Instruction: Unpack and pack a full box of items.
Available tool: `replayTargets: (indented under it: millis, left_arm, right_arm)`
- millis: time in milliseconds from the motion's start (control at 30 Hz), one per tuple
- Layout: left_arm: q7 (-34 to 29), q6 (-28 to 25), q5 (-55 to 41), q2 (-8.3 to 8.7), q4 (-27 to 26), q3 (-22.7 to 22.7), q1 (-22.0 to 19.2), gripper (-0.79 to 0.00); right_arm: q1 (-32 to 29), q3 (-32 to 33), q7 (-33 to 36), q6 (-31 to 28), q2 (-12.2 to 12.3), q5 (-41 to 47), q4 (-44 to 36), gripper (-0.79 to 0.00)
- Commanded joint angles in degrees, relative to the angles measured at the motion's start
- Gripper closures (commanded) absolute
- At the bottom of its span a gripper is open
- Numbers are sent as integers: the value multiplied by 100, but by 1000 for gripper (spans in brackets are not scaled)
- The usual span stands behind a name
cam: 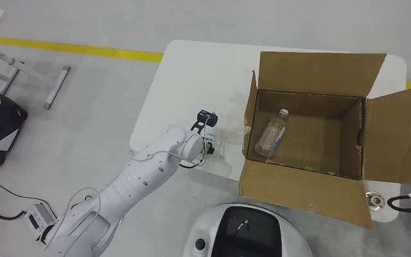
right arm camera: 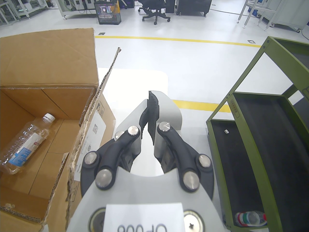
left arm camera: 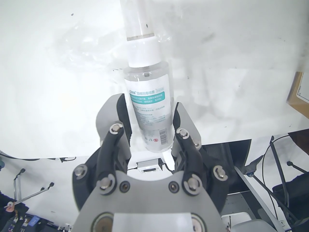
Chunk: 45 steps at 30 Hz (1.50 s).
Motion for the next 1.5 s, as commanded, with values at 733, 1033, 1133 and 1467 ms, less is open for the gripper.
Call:
replayTargets:
  millis: [733, 1033, 1133, 1467]
  left_arm:
    - [-685, 21, 698, 182, -1612, -1434, 17, 0]
    - [-662, 112, 121, 144, -2508, -1911, -630, 0]
    - [-504, 186, -302, 97, -2677, -1907, -899, 0]
    - [68, 251, -1549, -72, -2892, -1577, -1794, 0]
  right_arm:
    - [0, 0, 0, 0, 0, 0, 0, 0]
    - [0, 0, 0, 0, 0, 0, 0, 0]
    - [0, 0, 0, 0, 0, 0, 0, 0]
    - [0, 0, 0, 0, 0, 0, 0, 0]
